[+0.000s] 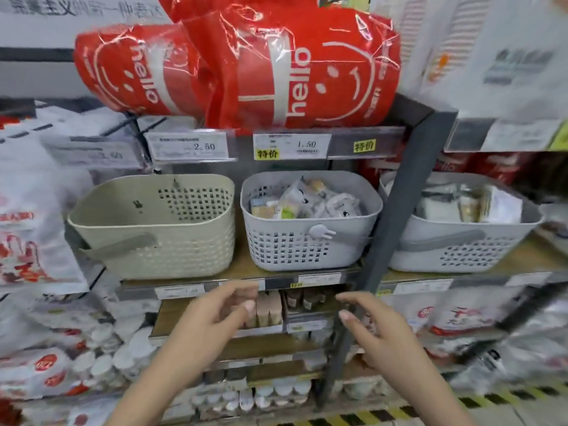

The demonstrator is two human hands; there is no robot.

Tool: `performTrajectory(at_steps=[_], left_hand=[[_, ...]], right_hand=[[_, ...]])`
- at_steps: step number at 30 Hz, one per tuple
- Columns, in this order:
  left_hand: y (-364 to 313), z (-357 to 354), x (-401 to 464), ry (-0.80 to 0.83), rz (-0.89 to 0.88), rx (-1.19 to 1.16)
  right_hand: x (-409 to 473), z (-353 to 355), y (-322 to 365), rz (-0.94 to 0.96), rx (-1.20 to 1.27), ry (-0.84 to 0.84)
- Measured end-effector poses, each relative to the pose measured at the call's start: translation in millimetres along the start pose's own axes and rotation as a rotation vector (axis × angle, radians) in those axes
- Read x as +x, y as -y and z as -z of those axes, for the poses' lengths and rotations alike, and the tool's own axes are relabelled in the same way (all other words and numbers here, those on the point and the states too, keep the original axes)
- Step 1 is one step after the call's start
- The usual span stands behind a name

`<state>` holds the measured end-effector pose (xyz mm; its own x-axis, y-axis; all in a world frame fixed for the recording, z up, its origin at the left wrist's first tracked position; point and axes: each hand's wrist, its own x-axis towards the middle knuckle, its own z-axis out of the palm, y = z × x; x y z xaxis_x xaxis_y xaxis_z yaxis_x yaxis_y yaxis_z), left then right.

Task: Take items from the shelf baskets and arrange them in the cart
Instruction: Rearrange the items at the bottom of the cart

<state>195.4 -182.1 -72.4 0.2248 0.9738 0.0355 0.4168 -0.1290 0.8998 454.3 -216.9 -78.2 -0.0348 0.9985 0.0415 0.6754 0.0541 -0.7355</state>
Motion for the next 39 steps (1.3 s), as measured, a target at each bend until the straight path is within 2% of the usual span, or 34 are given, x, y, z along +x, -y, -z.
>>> performTrajectory(at_steps=[7, 9, 12, 17, 20, 22, 25, 28, 33, 39], left_hand=[[-53, 7, 102, 0.017, -0.227, -0.038], [-63, 4, 134, 0.021, -0.288, 0.017], [-69, -9, 181, 0.051, -0.378, 0.198], [-63, -37, 243, 0.076, -0.503, 0.828], [-57, -43, 261, 0.144, -0.512, 1.019], [-54, -42, 266, 0.164, -0.5, 1.068], [-50, -41, 269, 0.148, -0.501, 1.072], [-49, -42, 270, 0.058, -0.488, 1.016], [-48, -36, 264, -0.087, -0.313, 0.709], [-45, -21, 241, -0.196, -0.377, 0.506]], right_hand=[[65, 34, 23, 0.157, -0.029, -0.183], [86, 38, 25, 0.183, -0.058, -0.232], [119, 41, 27, 0.188, -0.139, -0.291], [176, 41, 24, 0.057, -0.38, -0.256], [197, 40, 20, -0.11, -0.441, -0.232], [205, 39, 17, -0.194, -0.468, -0.236], [211, 35, 14, -0.264, -0.52, -0.252], [214, 35, 14, -0.318, -0.547, -0.238], [216, 33, 18, -0.371, -0.503, -0.282], [216, 32, 18, -0.361, -0.432, -0.335]])
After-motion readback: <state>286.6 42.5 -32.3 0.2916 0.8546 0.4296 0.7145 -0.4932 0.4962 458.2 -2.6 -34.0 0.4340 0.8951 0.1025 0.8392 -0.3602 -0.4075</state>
